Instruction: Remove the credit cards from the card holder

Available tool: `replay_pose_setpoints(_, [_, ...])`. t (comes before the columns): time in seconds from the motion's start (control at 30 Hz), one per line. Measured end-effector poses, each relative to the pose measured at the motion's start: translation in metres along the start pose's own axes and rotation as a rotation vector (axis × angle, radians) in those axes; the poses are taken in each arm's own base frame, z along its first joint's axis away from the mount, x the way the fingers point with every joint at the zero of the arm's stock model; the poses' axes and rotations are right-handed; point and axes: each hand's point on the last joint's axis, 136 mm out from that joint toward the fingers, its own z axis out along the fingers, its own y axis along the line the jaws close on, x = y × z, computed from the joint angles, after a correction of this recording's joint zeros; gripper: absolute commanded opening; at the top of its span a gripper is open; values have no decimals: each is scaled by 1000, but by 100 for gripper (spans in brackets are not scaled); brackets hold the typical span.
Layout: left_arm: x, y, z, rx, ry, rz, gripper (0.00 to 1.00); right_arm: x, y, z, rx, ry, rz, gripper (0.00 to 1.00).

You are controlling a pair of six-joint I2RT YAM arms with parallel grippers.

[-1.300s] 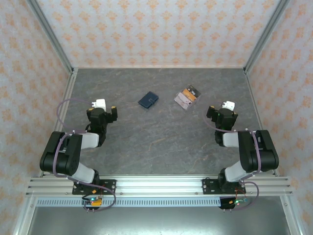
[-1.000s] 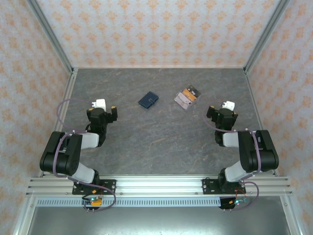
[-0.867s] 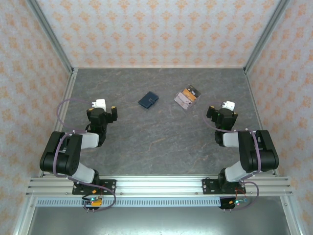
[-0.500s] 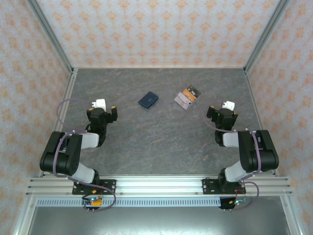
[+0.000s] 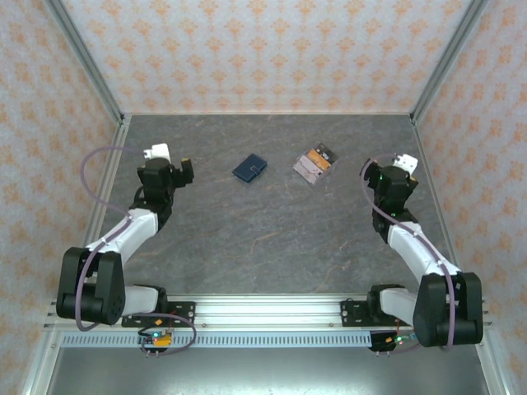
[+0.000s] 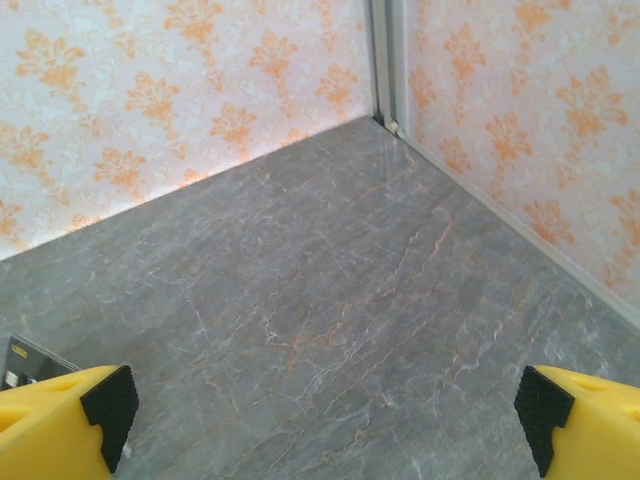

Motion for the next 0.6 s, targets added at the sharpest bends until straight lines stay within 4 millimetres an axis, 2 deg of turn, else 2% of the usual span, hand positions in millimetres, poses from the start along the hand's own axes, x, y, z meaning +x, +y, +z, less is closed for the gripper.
replay_pose_setpoints(0.13, [-31, -17, 2, 34, 55, -62, 100, -19, 8, -3, 14, 74, 65, 99])
replay_pose_setpoints(0.23, [-33, -45, 12, 99, 134, -86, 100, -16, 20, 1, -12, 158, 109, 99])
replay_pose_setpoints(0.33, [-13, -81, 28, 174, 254, -106, 99, 7, 30, 7, -36, 282, 142, 99])
replay_pose_setpoints(0.4, [6, -102, 40, 211, 342, -117, 96, 28, 36, 11, -56, 376, 161, 95])
replay_pose_setpoints(0.47, [27, -125, 52, 243, 432, -121, 90, 49, 44, 13, -75, 469, 179, 92])
replay_pose_setpoints(0.6, [53, -166, 71, 295, 551, -103, 79, 77, 62, 8, -116, 587, 194, 92])
